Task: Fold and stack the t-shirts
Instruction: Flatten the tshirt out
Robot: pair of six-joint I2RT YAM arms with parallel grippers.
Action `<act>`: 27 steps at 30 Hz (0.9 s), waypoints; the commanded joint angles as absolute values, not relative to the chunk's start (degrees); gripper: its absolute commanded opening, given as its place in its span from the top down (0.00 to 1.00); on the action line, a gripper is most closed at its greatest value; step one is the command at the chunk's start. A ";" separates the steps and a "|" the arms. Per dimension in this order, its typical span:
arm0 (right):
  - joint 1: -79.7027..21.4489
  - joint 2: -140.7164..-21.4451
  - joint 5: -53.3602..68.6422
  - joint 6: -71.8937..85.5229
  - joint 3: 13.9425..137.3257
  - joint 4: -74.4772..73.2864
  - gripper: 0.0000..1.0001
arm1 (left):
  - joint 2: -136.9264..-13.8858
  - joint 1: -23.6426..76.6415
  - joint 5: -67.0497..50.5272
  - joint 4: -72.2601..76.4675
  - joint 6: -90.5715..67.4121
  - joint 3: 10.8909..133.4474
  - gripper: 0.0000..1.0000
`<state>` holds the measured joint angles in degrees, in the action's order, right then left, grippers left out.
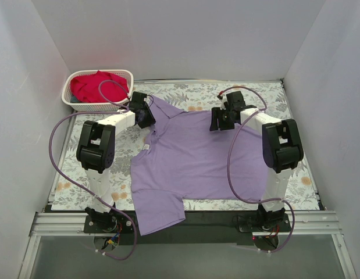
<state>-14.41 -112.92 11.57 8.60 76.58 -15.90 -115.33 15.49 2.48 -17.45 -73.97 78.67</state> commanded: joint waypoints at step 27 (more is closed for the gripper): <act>-20.83 -111.45 12.04 8.53 75.06 -13.18 0.44 | -116.10 14.77 18.72 -23.91 -53.00 87.01 0.96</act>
<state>-20.64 -112.09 13.02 8.78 75.55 -14.68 -115.79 15.11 13.19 -22.79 -58.28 85.47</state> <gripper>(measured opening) 0.556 0.049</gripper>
